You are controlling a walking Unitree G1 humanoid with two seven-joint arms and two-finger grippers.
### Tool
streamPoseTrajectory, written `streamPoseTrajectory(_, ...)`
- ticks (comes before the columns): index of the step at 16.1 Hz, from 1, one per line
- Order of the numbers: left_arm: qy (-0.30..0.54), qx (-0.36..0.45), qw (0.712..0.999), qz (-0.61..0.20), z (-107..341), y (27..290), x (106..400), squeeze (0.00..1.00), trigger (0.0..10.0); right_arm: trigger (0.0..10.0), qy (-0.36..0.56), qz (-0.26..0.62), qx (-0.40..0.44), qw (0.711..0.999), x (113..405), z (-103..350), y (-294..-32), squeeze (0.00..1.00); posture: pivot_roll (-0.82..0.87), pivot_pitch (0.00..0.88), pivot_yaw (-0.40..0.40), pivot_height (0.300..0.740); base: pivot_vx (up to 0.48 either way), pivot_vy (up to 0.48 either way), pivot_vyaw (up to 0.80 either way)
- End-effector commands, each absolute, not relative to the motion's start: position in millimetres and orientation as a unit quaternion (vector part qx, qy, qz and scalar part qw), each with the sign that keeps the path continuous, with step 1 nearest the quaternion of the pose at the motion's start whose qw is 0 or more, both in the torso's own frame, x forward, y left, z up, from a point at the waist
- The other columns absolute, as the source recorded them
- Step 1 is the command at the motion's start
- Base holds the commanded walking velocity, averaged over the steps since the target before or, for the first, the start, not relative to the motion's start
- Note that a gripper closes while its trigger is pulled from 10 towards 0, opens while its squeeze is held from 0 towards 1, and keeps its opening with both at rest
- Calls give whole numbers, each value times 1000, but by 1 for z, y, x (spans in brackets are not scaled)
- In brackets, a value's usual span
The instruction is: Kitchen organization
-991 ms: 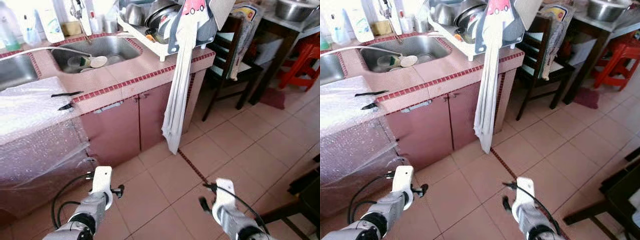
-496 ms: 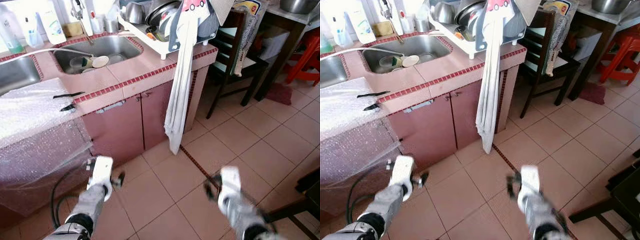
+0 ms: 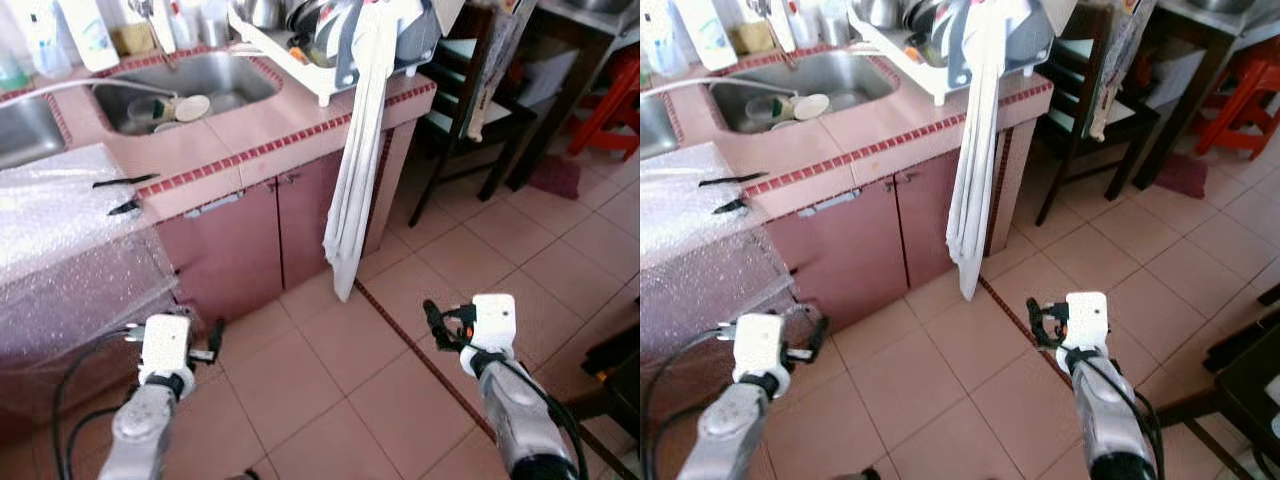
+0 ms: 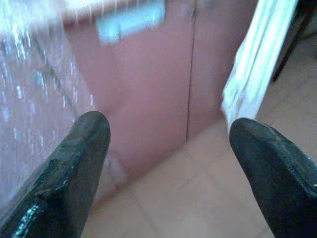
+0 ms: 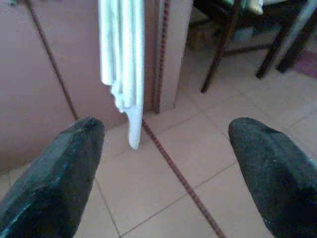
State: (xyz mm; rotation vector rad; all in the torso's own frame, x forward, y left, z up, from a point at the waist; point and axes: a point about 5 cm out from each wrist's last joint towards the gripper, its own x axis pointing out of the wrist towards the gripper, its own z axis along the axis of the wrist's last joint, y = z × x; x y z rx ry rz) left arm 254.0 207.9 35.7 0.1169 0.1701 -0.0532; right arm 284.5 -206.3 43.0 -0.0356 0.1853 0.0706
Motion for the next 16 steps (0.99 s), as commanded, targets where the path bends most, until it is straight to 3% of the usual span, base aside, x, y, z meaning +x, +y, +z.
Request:
streamPoseTrajectory(1, 49, 69, 995, -56, 52, 204, 249, 0, 10000, 10000, 79, 20, -14, 997, 274, 54, -213, 0, -12, 147, -17, 740, 0, 0, 0)
streamPoseTrajectory(7, 85, 88, 991, -52, 58, 220, 213, 0, 10000, 10000, 49, 17, -5, 999, 246, 96, -217, 0, -30, 138, -13, 740, 0, 0, 0)
streamPoseTrajectory(9, 88, 81, 992, -34, 64, 223, 214, 0, 10000, 10000, 65, 12, 40, 997, 239, 100, -209, 0, -29, 132, -11, 740, 0, 0, 0)
streamPoseTrajectory(12, 73, 82, 993, -38, 71, 215, 218, 0, 10000, 10000, 51, 39, 31, 997, 243, 111, -195, 0, -26, 123, -16, 740, 0, 0, 0)
streamPoseTrajectory(16, 76, 81, 993, -34, 72, 212, 219, 0, 10000, 10000, 55, 33, 29, 997, 251, 116, -199, 0, -24, 122, -29, 740, 0, 0, 0)
